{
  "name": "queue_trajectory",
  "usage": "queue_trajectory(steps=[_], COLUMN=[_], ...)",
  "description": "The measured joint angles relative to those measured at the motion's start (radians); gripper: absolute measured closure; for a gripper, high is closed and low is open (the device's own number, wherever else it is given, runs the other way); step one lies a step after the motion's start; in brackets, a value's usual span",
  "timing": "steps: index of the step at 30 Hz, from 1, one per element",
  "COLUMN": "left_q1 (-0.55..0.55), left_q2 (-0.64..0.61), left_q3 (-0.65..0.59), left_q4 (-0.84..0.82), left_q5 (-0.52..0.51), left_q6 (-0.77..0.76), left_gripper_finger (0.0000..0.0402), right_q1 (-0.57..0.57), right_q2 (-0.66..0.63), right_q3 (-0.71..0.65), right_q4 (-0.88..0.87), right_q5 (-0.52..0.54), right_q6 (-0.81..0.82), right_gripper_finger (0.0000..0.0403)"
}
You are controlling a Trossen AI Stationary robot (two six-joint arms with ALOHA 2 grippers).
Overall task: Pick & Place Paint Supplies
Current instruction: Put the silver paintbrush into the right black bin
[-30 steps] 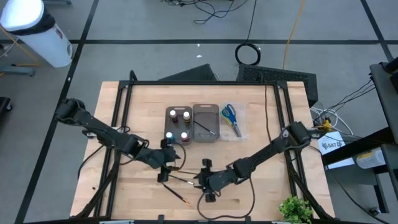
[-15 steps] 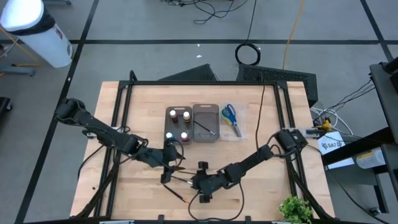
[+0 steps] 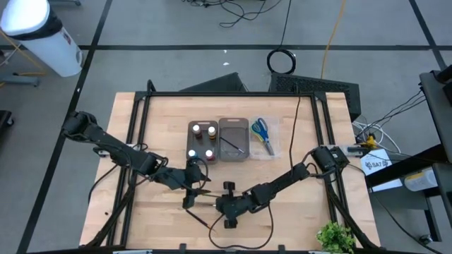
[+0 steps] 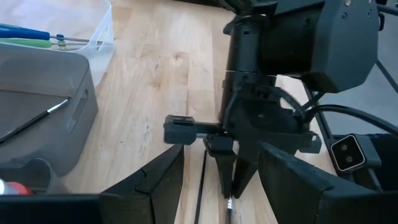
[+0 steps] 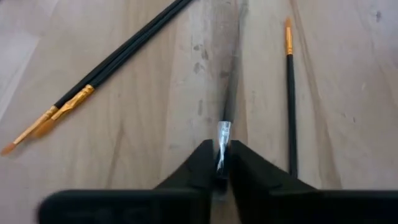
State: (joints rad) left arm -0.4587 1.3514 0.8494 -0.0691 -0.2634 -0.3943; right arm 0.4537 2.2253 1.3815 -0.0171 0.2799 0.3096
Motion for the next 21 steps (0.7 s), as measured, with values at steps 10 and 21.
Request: queue_trajectory(steps=[10, 21], left_q1=[0.0, 0.0], left_q2=[0.0, -0.012], left_q3=[0.0, 0.0], left_q4=[0.0, 0.019], left_q5=[0.0, 0.004], left_q6=[-0.001, 0.0], left_gripper_finger=[0.0188, 0.0188], right_q1=[-0.021, 0.029], right_q2=[-0.002, -0.174], right_q3=[-0.001, -0.009], right_q4=[0.005, 0.005], right_q5=[-0.048, 0.069], right_q6=[0.019, -0.041], right_gripper_finger=[0.0397, 0.0402])
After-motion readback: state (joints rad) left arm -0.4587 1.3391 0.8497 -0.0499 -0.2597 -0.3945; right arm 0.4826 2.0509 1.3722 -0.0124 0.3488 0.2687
